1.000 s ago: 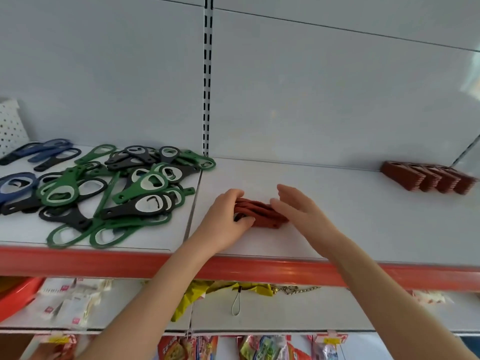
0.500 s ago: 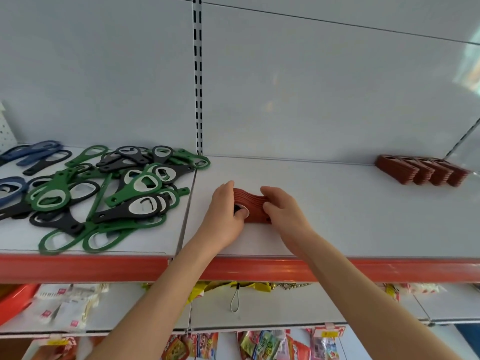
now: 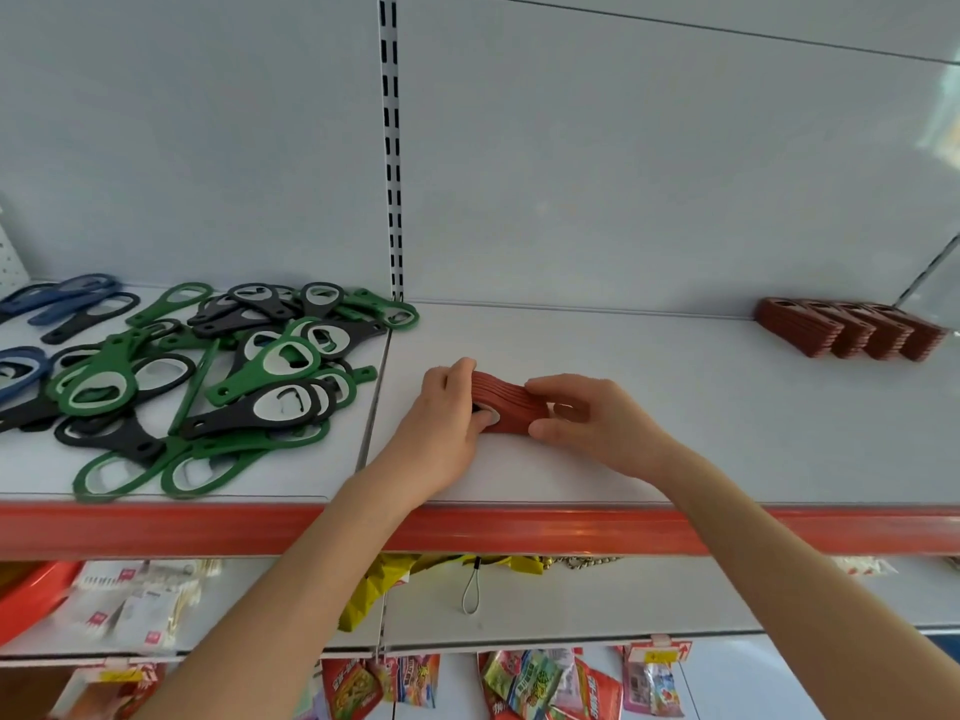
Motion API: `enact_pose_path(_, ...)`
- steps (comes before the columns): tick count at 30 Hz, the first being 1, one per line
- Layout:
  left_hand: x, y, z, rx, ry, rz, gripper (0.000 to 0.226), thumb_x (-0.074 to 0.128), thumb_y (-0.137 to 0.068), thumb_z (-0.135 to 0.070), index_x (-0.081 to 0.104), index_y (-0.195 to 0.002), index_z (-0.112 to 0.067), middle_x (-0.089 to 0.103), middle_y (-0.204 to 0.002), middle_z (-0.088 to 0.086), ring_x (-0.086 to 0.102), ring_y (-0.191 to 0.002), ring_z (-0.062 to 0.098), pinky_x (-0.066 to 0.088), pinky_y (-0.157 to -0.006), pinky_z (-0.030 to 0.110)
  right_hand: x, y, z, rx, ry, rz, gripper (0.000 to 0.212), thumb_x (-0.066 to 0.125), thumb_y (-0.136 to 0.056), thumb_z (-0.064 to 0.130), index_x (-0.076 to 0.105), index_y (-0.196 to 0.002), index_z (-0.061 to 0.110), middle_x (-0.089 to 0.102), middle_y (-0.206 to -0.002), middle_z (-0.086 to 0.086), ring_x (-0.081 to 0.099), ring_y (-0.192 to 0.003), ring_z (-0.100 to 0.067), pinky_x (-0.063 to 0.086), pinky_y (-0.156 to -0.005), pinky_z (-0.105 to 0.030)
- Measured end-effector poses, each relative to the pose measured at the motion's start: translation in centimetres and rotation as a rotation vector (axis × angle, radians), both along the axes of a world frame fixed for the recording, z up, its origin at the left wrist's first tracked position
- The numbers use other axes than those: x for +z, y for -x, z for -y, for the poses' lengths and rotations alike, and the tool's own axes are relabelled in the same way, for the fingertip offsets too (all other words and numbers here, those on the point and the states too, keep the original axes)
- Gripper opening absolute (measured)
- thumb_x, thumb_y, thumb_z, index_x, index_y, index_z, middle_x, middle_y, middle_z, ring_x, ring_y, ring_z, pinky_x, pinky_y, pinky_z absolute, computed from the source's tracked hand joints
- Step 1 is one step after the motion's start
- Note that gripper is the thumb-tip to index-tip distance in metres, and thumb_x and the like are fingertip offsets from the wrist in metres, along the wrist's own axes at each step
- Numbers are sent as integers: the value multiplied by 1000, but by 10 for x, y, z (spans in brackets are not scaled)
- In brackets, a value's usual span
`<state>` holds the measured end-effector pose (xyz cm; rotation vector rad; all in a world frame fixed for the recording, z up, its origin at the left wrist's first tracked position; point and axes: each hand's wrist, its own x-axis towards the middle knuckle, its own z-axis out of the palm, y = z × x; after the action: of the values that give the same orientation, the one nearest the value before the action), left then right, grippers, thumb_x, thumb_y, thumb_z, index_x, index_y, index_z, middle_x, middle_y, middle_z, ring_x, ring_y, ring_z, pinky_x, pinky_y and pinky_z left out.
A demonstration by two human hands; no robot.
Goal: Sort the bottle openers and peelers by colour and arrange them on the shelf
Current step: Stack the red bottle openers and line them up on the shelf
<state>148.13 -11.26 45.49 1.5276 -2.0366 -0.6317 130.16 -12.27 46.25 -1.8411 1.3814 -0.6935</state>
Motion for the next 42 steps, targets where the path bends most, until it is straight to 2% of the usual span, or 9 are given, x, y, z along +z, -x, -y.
enact_pose_path(10,5,-28,3,61,167,-148,43,70,-77,-10,60,-120,-8,62,-109,12,58,-100,23,39,-84,20,-4,1,8,-23,39,20,48,72,-77,11,58,-123,12,58,-114,8,53,-112,-9,37,-99,-17)
enact_pose_path(13,4,-28,4,46,186,-146,40,70,-78,-11,62,-117,-8,64,-103,13,58,-95,24,41,-83,25,-4,1,9,-23,54,0,50,72,-78,12,56,-125,12,54,-121,9,51,-115,-9,36,-101,-19)
enact_pose_path(17,4,-30,6,-4,182,-148,38,69,-79,-12,62,-116,-9,60,-103,7,55,-91,15,36,-73,5,-3,1,9,0,83,-125,47,70,-80,19,56,-125,15,52,-125,11,51,-115,-14,37,-105,-29)
enact_pose_path(21,7,-35,9,-44,98,-196,43,69,-79,-10,59,-121,-11,62,-115,4,56,-102,11,40,-83,13,1,0,9,13,79,-148,45,69,-81,18,57,-124,14,53,-117,12,52,-113,-15,38,-103,-29)
enact_pose_path(24,8,-35,10,-63,125,-174,38,67,-81,-9,60,-119,-8,62,-108,-2,56,-97,11,35,-73,3,3,-1,7,10,83,-176,44,68,-82,20,57,-125,14,54,-116,11,53,-113,-18,39,-103,-32)
enact_pose_path(29,9,-32,17,-88,139,-165,24,60,-87,-13,62,-107,-1,65,-100,14,58,-95,29,43,-85,36,13,-4,2,25,71,-167,33,56,-91,18,57,-123,11,61,-115,-1,54,-102,-10,39,-90,-20)
enact_pose_path(33,18,-32,25,-120,82,-259,26,65,-82,-24,66,-94,-1,66,-88,19,60,-85,35,48,-82,48,19,-11,-4,0,186,-231,27,46,-95,13,60,-118,10,63,-112,-2,54,-99,-10,38,-86,-17)
enact_pose_path(38,38,-27,35,-143,-182,-483,6,65,-84,-14,67,-87,-10,68,-82,10,65,-69,13,55,-70,25,19,-14,-21,-97,318,-180,28,44,-96,16,58,-120,12,64,-101,-1,59,-97,-21,46,-90,-35)
enact_pose_path(42,48,-11,44,-178,-283,-516,11,66,-82,-16,69,-88,-7,69,-77,8,63,-69,17,56,-71,26,22,1,-29,-137,362,-255,36,63,-86,24,54,-119,15,59,-97,4,54,-90,-15,45,-84,-27)
